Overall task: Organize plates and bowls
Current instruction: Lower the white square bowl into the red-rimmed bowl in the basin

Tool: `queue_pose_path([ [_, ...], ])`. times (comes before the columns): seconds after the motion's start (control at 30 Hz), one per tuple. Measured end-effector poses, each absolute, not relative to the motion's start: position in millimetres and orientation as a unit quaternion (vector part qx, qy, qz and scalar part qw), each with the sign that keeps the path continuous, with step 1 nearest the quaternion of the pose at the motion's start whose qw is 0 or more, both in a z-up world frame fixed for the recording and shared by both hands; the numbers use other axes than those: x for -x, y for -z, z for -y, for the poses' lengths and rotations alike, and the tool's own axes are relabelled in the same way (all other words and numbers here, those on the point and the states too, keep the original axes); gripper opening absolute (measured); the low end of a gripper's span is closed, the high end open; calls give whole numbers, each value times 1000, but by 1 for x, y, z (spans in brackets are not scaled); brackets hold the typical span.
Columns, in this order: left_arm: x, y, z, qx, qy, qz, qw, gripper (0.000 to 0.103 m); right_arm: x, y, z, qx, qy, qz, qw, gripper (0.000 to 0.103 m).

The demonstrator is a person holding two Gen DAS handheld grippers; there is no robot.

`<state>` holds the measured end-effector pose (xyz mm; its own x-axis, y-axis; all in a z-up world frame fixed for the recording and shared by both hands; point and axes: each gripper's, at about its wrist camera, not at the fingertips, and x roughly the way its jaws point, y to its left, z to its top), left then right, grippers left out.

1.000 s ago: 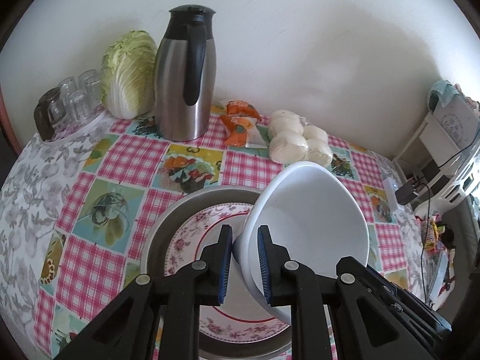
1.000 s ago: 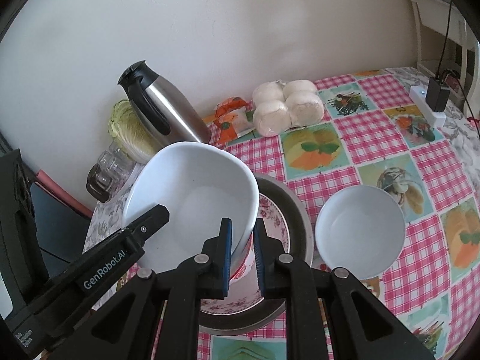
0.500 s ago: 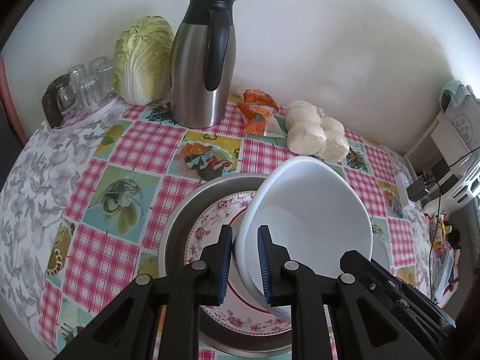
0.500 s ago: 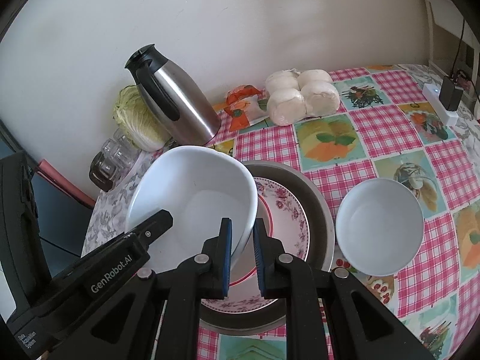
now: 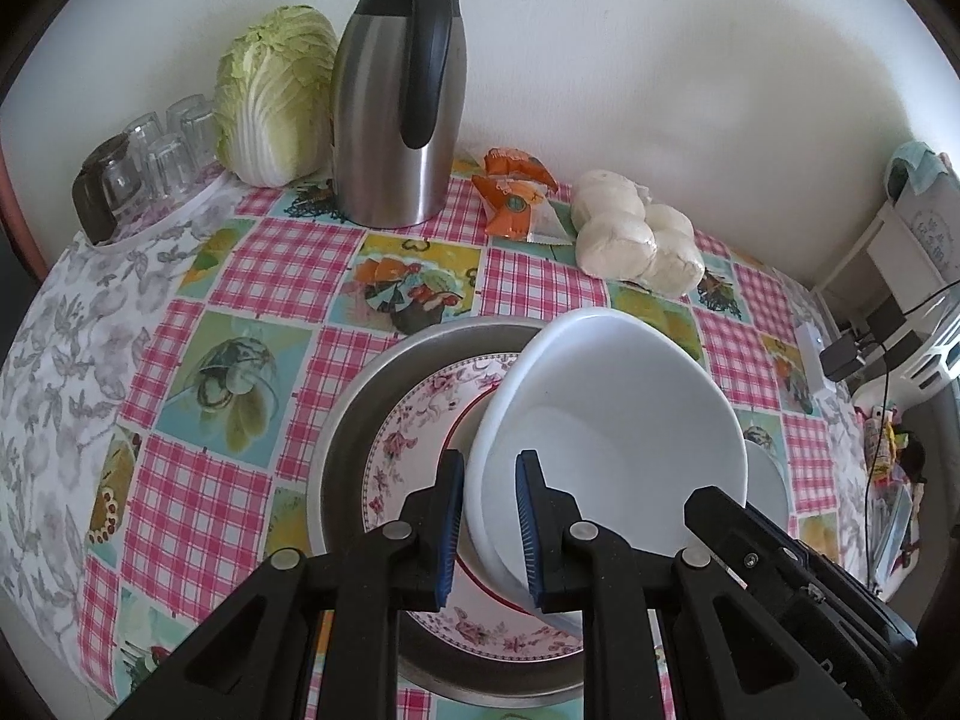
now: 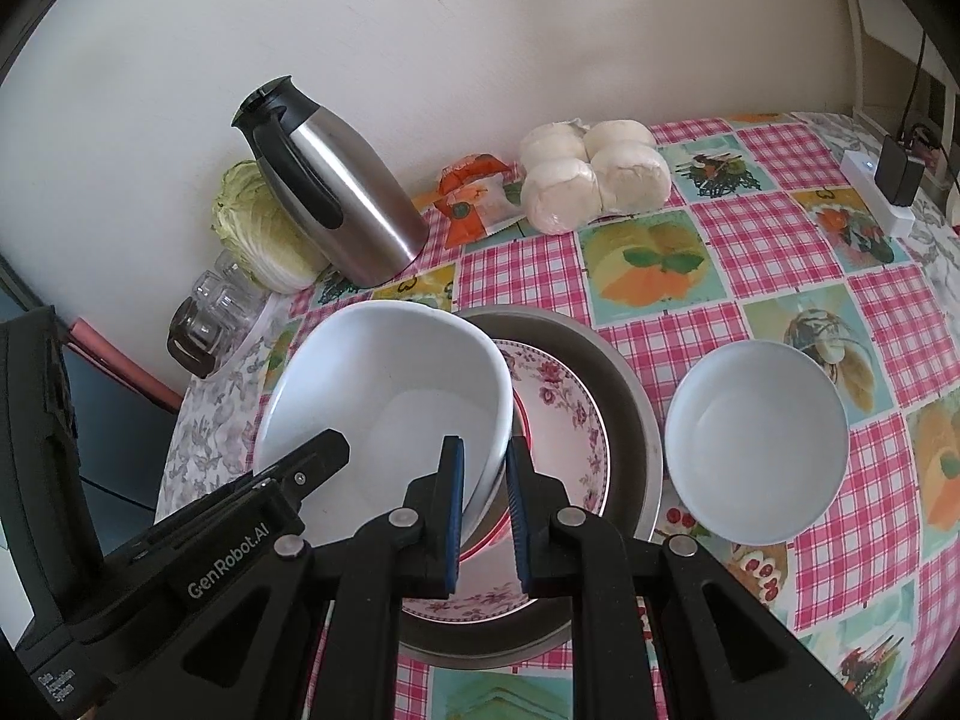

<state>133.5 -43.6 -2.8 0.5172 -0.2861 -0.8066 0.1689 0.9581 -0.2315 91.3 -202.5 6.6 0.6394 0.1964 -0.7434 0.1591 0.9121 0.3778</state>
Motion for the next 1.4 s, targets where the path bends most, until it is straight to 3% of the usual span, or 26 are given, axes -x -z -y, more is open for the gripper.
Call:
queue_pose_path([
  [1.4, -134, 0, 34, 80, 130, -470, 869, 23, -93, -2, 205, -220, -18, -424, 878, 17],
])
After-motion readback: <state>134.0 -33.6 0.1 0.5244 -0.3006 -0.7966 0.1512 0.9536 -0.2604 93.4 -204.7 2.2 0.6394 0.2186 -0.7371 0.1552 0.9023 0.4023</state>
